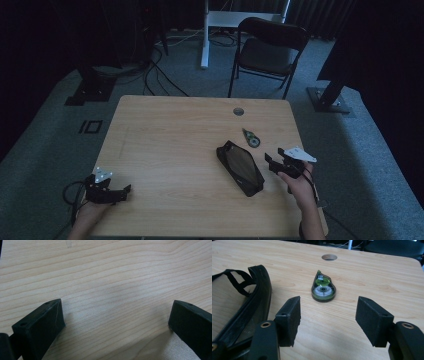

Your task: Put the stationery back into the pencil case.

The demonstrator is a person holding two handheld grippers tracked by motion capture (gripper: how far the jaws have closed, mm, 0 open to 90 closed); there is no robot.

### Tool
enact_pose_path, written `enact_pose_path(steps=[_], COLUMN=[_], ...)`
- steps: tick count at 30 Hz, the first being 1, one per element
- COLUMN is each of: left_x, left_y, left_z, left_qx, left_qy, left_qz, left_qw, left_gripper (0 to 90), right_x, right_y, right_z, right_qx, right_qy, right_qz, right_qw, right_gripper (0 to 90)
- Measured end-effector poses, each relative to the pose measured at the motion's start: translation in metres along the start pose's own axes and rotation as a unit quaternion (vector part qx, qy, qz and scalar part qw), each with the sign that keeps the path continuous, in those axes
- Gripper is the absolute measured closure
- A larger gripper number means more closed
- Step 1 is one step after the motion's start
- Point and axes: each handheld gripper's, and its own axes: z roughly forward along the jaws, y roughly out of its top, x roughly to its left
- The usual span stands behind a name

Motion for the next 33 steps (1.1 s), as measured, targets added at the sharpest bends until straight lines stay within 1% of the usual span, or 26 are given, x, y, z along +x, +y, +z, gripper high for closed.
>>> enact_pose_path(steps=[4, 6, 9, 12, 13, 16, 20, 21, 23, 25, 26, 27, 28, 31, 33], left_x=[0.0, 0.0, 0.0, 0.0, 0.0, 0.0, 0.0, 0.0, 0.0, 0.0, 0.0, 0.0, 0.0, 0.0, 0.0], left_y=[0.0, 0.0, 0.0, 0.0, 0.0, 0.0, 0.0, 0.0, 0.0, 0.0, 0.0, 0.0, 0.0, 0.0, 0.0], left_z=[0.0, 0.0, 0.0, 0.0, 0.0, 0.0, 0.0, 0.0, 0.0, 0.0, 0.0, 0.0, 0.0, 0.0, 0.0], left_qx=[0.0, 0.0, 0.0, 0.0, 0.0, 0.0, 0.0, 0.0, 0.0, 0.0, 0.0, 0.0, 0.0, 0.0, 0.0], left_qy=[0.0, 0.0, 0.0, 0.0, 0.0, 0.0, 0.0, 0.0, 0.0, 0.0, 0.0, 0.0, 0.0, 0.0, 0.0], left_qz=[0.0, 0.0, 0.0, 0.0, 0.0, 0.0, 0.0, 0.0, 0.0, 0.0, 0.0, 0.0, 0.0, 0.0, 0.0], left_qw=[1.0, 1.0, 1.0, 1.0, 1.0, 1.0, 1.0, 1.0, 1.0, 1.0, 1.0, 1.0, 1.0, 1.0, 1.0], left_gripper=[0.1, 0.1, 0.1, 0.1, 0.1, 0.1, 0.1, 0.1, 0.1, 0.1, 0.1, 0.1, 0.1, 0.1, 0.1], right_x=[0.0, 0.0, 0.0, -0.001, -0.001, -0.004, -0.006, -0.007, -0.008, -0.008, -0.008, -0.008, -0.008, -0.008, -0.007], right_y=[0.004, 0.006, 0.01, 0.016, 0.017, 0.023, 0.028, 0.029, 0.031, 0.032, 0.033, 0.035, 0.036, 0.039, 0.041], right_z=[0.011, 0.015, 0.023, 0.031, 0.033, 0.041, 0.05, 0.053, 0.061, 0.064, 0.068, 0.077, 0.08, 0.089, 0.094], right_qx=[0.003, 0.006, 0.005, 0.013, 0.014, 0.013, 0.021, 0.025, 0.038, 0.039, 0.042, 0.052, 0.053, 0.06, 0.063], right_qy=[0.002, -0.001, -0.003, -0.001, -0.001, -0.006, -0.009, -0.007, -0.009, -0.009, -0.008, -0.011, -0.012, -0.015, -0.009], right_qz=[-0.002, -0.008, -0.011, -0.01, -0.011, -0.004, 0.007, 0.006, 0.006, 0.007, 0.005, -0.001, -0.003, -0.019, -0.02], right_qw=[1.0, 1.0, 0.9999, 0.9999, 0.9998, 0.9999, 0.9997, 0.9997, 0.9992, 0.9992, 0.9991, 0.9986, 0.9985, 0.9979, 0.9978], right_gripper=[35.4, 35.1, 31.7, 27.4, 27.4, 27.3, 25.5, 24.9, 17.9, 17.2, 17.1, 17.1, 17.1, 17.2, 17.2])
